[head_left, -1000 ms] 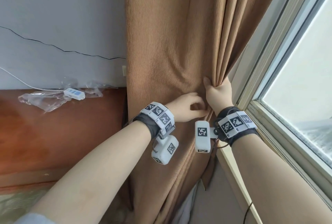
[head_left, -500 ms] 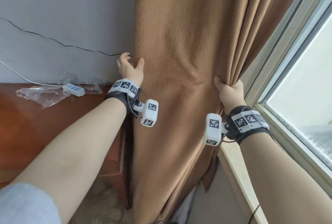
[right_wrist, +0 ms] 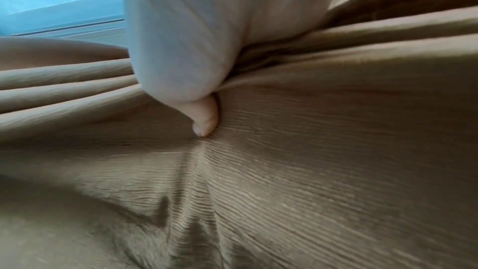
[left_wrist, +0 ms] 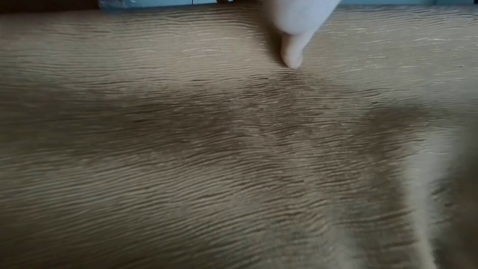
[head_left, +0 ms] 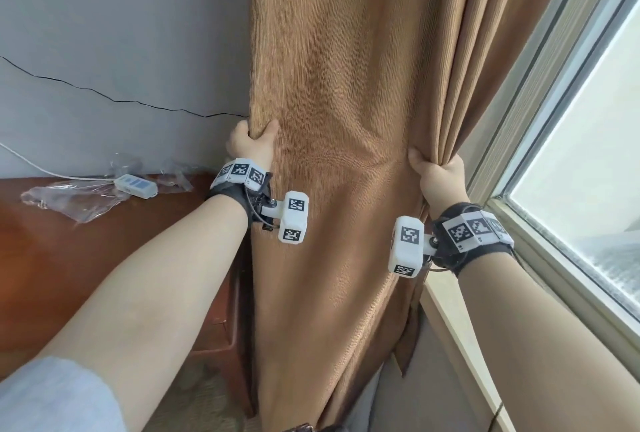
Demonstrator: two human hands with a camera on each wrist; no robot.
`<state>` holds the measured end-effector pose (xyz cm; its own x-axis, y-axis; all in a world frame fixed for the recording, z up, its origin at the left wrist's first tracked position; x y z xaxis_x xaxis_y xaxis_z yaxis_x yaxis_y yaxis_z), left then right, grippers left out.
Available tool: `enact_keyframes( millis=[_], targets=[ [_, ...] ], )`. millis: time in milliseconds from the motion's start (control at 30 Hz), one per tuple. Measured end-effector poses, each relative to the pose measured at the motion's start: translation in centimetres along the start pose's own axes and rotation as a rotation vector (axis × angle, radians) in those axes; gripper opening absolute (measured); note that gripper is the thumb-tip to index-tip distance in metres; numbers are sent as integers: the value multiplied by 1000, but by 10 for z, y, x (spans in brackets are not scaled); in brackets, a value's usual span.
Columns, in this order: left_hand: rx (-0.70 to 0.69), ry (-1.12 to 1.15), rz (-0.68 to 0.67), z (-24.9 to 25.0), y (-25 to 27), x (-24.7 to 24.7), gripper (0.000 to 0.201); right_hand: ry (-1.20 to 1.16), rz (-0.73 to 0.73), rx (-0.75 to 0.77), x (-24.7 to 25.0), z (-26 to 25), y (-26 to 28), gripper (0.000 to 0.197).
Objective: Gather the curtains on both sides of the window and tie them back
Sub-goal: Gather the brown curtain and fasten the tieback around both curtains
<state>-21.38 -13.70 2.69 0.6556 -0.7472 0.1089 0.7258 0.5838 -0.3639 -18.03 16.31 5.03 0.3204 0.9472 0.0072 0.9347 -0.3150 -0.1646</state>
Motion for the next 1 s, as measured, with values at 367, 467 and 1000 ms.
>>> enact_keyframes(
  millis=[367, 467, 1000],
  targets=[
    [-42, 277, -158, 34, 61, 7, 14, 151, 83, 77, -13, 0, -2, 39],
    [-104, 302, -247, 43, 78, 7, 21, 180, 93, 80, -16, 1, -2, 38],
    [-673, -257, -624, 87, 157, -41, 17, 126, -9, 52, -16, -3, 11, 31]
  ],
)
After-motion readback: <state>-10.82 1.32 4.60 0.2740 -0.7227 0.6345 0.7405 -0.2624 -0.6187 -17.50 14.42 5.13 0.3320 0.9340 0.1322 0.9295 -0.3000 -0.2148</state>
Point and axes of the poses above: each hand's wrist, its own y-axis away from the middle knuckle, its own x-axis out of the back of the hand, z = x × y, the point moved 4 cm from there along -y, towards the middle knuckle, and after that the axes turned 7 degrees about -x, right-handed, at the moved point
